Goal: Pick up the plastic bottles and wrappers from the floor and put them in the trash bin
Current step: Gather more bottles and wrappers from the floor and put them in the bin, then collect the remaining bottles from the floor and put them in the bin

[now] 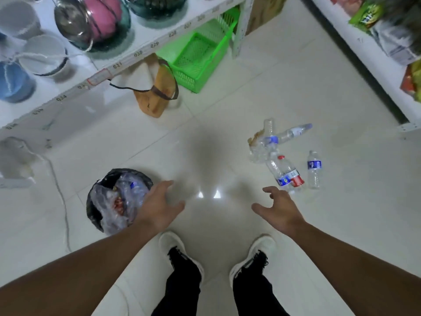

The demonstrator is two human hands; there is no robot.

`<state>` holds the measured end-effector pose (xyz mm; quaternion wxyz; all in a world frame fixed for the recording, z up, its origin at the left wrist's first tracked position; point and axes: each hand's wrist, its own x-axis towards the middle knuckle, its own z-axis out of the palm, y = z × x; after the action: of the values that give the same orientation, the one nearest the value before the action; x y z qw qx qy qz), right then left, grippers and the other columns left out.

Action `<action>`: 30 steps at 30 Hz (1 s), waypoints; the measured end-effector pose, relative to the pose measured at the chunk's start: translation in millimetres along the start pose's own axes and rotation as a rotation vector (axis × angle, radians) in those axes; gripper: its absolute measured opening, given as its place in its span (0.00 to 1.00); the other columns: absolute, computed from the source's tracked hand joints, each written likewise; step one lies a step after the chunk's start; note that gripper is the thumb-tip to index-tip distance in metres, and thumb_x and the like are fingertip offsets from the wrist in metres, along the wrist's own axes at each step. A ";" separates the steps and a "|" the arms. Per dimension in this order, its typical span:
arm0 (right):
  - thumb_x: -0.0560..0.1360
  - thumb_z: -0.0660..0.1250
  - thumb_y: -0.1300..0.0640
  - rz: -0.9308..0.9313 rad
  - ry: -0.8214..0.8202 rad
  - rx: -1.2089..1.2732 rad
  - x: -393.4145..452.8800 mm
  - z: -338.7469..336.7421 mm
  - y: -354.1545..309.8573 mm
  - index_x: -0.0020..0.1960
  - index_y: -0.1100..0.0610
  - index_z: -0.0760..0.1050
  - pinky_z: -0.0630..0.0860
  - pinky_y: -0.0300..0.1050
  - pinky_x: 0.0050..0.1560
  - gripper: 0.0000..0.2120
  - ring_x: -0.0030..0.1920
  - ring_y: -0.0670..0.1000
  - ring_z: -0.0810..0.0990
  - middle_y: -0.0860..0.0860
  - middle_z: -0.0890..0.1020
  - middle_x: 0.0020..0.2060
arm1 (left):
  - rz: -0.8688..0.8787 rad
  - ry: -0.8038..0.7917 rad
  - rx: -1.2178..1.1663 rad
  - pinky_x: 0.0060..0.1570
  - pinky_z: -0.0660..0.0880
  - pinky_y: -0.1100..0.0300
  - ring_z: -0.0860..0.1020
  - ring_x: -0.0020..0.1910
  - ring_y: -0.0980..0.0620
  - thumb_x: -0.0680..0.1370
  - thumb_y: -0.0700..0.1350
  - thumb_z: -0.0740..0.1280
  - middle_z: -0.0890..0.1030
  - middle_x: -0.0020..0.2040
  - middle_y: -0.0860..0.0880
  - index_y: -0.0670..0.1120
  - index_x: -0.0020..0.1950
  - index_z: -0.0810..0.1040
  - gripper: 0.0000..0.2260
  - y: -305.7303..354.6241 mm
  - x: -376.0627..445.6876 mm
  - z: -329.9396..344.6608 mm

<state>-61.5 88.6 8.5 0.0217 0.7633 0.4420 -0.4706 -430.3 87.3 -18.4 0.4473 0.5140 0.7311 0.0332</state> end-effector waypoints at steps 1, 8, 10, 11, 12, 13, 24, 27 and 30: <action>0.71 0.76 0.40 0.013 0.004 0.025 -0.7 -9.9 15.1 0.75 0.46 0.71 0.75 0.50 0.63 0.35 0.68 0.53 0.77 0.53 0.73 0.69 | 0.012 -0.002 0.022 0.70 0.64 0.60 0.71 0.73 0.52 0.70 0.65 0.72 0.71 0.75 0.55 0.58 0.78 0.69 0.38 12.8 0.3 11.8; 0.69 0.76 0.38 0.107 0.057 0.140 -24.8 -90.1 130.0 0.75 0.43 0.70 0.76 0.50 0.65 0.37 0.69 0.52 0.75 0.51 0.72 0.68 | 0.091 -0.112 0.129 0.74 0.64 0.57 0.69 0.76 0.52 0.68 0.71 0.68 0.70 0.76 0.55 0.60 0.78 0.69 0.40 127.6 -8.3 101.2; 0.69 0.76 0.37 0.125 0.077 0.131 -30.2 -114.4 158.6 0.75 0.43 0.70 0.76 0.49 0.63 0.37 0.68 0.52 0.75 0.50 0.73 0.68 | 0.131 -0.114 0.157 0.72 0.64 0.60 0.70 0.75 0.52 0.68 0.71 0.69 0.71 0.76 0.55 0.59 0.78 0.70 0.40 168.9 -8.5 122.5; 0.68 0.76 0.37 0.132 0.087 0.142 -31.8 -125.5 171.0 0.75 0.42 0.70 0.75 0.48 0.62 0.38 0.68 0.52 0.76 0.50 0.73 0.67 | 0.152 -0.117 0.167 0.71 0.64 0.61 0.70 0.75 0.53 0.69 0.70 0.70 0.71 0.76 0.55 0.58 0.78 0.70 0.40 189.9 -8.2 132.1; 0.68 0.76 0.36 0.139 0.099 0.160 -32.3 -135.1 182.1 0.75 0.42 0.69 0.75 0.48 0.61 0.38 0.68 0.52 0.76 0.50 0.73 0.68 | 0.176 -0.122 0.175 0.71 0.63 0.61 0.71 0.75 0.52 0.70 0.68 0.72 0.71 0.76 0.54 0.57 0.78 0.71 0.39 209.9 -7.2 141.3; 0.68 0.76 0.36 0.146 0.112 0.182 -31.7 -143.9 192.3 0.75 0.43 0.69 0.74 0.49 0.62 0.39 0.69 0.53 0.75 0.50 0.73 0.68 | 0.207 -0.126 0.187 0.71 0.63 0.62 0.71 0.75 0.52 0.71 0.65 0.74 0.72 0.76 0.53 0.56 0.78 0.71 0.37 228.7 -4.5 150.5; 0.69 0.78 0.39 0.254 0.146 0.358 -15.7 -173.4 241.7 0.75 0.46 0.70 0.75 0.52 0.66 0.39 0.69 0.54 0.76 0.53 0.73 0.69 | 0.290 -0.270 0.271 0.72 0.68 0.55 0.69 0.77 0.53 0.75 0.61 0.75 0.69 0.78 0.56 0.57 0.80 0.68 0.35 329.1 36.6 218.6; 0.70 0.78 0.39 0.298 0.131 0.374 -14.2 -175.0 239.1 0.76 0.47 0.70 0.74 0.50 0.66 0.38 0.69 0.53 0.76 0.52 0.73 0.69 | 0.217 -0.308 0.225 0.72 0.68 0.55 0.70 0.76 0.51 0.74 0.61 0.76 0.71 0.78 0.53 0.56 0.80 0.70 0.35 335.2 54.3 227.7; 0.70 0.78 0.39 0.351 0.145 0.364 4.5 -186.7 234.0 0.76 0.47 0.70 0.75 0.50 0.66 0.38 0.68 0.53 0.76 0.52 0.73 0.69 | 0.181 -0.343 0.237 0.69 0.68 0.57 0.71 0.75 0.51 0.74 0.62 0.75 0.72 0.77 0.53 0.58 0.79 0.71 0.34 340.6 81.7 232.0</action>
<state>232.5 33.1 19.3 -0.0665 0.8513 0.2112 -0.4756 -30.6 215.6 -34.5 0.4968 0.6246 0.5941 -0.1005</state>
